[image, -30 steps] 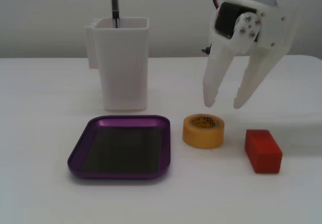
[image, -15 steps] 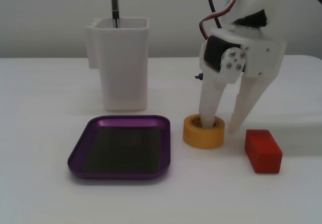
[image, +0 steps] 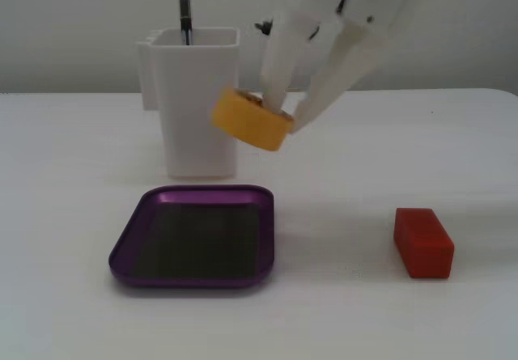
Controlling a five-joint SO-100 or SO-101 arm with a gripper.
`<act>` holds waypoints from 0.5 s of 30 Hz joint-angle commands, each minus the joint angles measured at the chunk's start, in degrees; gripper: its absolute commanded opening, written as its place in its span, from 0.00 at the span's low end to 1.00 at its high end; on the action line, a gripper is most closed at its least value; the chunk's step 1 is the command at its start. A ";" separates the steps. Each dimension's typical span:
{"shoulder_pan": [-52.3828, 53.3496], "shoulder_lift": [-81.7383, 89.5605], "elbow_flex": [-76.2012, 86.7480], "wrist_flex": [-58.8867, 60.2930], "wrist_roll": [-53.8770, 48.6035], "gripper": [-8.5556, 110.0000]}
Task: Grab up the yellow tape and put it in the box.
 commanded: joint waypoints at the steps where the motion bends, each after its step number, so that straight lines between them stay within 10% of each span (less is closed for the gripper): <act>1: -1.23 -0.35 -7.56 0.44 1.85 0.07; 15: 6.33 -23.64 -19.86 1.32 5.10 0.07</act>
